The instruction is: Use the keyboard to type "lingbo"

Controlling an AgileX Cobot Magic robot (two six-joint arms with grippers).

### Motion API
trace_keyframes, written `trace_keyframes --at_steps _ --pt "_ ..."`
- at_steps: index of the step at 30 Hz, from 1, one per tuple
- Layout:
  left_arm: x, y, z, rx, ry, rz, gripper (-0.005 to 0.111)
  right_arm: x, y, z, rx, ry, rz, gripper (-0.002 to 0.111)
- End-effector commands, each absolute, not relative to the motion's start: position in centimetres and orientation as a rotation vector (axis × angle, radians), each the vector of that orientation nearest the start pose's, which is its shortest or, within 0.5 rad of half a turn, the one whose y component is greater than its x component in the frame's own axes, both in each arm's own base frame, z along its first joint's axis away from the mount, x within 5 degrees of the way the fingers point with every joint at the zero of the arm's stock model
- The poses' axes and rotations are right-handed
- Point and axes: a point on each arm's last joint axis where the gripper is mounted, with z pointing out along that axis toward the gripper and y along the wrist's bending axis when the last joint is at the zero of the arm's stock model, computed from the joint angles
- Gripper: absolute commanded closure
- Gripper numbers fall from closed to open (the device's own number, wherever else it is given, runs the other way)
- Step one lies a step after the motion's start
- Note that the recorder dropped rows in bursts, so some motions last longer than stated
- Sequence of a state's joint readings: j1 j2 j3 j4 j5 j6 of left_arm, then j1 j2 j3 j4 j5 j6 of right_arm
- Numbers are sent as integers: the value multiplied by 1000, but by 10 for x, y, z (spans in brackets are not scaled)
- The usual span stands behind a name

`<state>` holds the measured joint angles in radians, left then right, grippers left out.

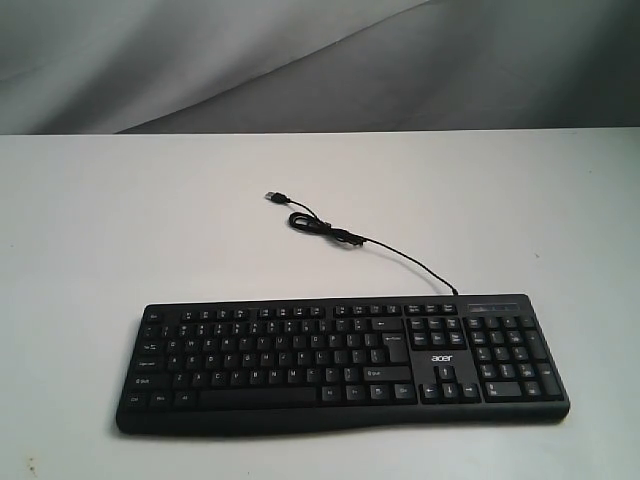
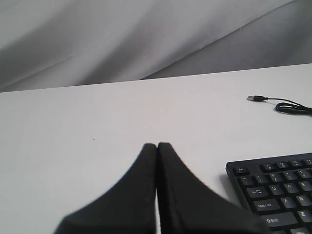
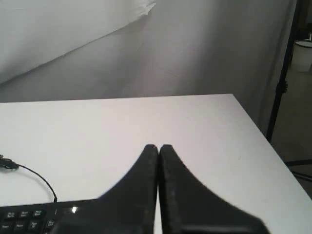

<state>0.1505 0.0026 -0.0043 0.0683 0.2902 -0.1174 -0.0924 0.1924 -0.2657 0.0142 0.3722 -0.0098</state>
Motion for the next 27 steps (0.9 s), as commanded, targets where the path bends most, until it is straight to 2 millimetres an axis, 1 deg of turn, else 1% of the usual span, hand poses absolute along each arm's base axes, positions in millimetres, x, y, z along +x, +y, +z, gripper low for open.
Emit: trace_keyframes --at_steps 1,5,7,8,10,13,17,27 --pt "54 10 187 -203 1758 79 106 60 -6 230 75 1729 -80 108" --pt "54 10 187 -203 1758 79 106 57 -6 200 75 1735 -80 108" --pt "54 10 187 -203 1758 79 106 56 -5 190 78 1738 -76 108" --pt "54 10 187 -203 1758 79 106 55 -5 191 79 1729 -74 108" --pt "54 10 187 -203 1758 79 106 54 -5 186 85 1785 -66 108" --pt "54 10 187 -203 1758 79 106 54 -5 183 70 1812 -77 108" --pt "54 10 187 -203 1758 79 106 53 -5 183 42 1821 -97 108" --pt "54 10 187 -203 1758 79 106 53 -4 182 42 1828 -94 108"
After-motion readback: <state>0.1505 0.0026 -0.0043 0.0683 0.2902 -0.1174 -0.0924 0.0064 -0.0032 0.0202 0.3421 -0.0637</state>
